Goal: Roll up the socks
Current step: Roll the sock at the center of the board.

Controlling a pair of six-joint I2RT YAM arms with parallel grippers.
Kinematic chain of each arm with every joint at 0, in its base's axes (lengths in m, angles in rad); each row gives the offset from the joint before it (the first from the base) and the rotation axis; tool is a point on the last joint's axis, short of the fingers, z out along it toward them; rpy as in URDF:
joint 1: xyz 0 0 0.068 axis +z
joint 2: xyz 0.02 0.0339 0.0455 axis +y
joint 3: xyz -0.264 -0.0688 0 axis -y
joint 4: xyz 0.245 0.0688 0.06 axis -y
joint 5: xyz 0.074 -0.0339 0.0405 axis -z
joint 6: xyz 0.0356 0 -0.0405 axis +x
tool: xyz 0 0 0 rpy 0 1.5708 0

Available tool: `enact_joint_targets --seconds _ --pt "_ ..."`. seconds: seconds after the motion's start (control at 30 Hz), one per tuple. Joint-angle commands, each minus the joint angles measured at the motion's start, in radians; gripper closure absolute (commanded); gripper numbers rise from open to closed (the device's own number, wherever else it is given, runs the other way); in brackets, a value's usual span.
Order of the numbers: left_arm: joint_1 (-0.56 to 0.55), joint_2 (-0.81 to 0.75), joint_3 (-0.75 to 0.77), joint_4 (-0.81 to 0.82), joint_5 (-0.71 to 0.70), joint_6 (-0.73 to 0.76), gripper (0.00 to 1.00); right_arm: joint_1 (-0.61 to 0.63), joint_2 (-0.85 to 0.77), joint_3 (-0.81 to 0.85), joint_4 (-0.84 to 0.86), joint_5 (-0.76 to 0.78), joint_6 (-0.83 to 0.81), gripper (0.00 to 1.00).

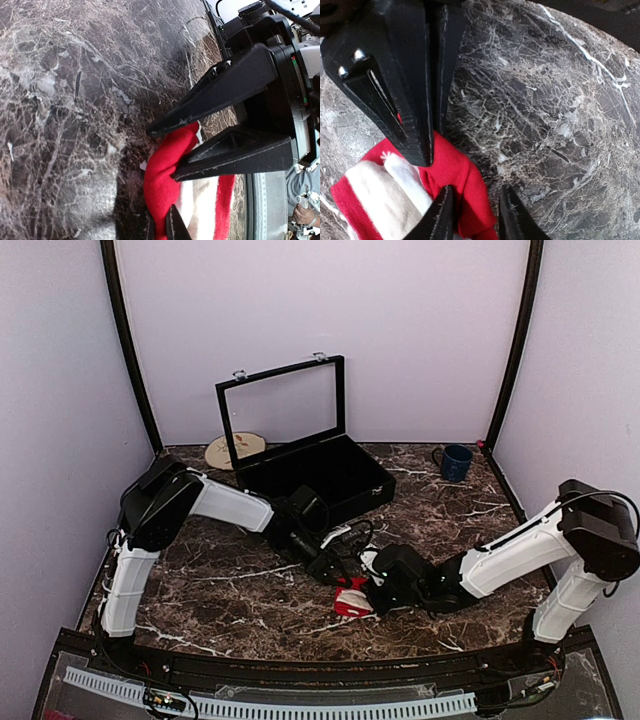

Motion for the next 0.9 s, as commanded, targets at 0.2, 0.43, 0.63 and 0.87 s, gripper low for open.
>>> enact_joint_targets --seconds 0.2,0.43,0.63,0.87 --pt "0.007 -0.014 0.023 -0.068 -0.06 0.094 1.0 -0.045 0.047 0.182 -0.317 -0.125 0.039 0.6" --pt "0.009 -0.047 0.006 -0.046 -0.072 0.114 1.0 -0.089 0.054 0.232 -0.434 -0.198 0.089 0.56" --pt "0.016 -0.073 -0.031 0.003 -0.082 0.106 1.0 -0.094 0.033 0.253 -0.53 -0.205 0.124 0.55" --pt "0.045 -0.116 -0.091 0.092 -0.086 0.065 1.0 -0.096 -0.012 0.238 -0.576 -0.221 0.156 0.52"
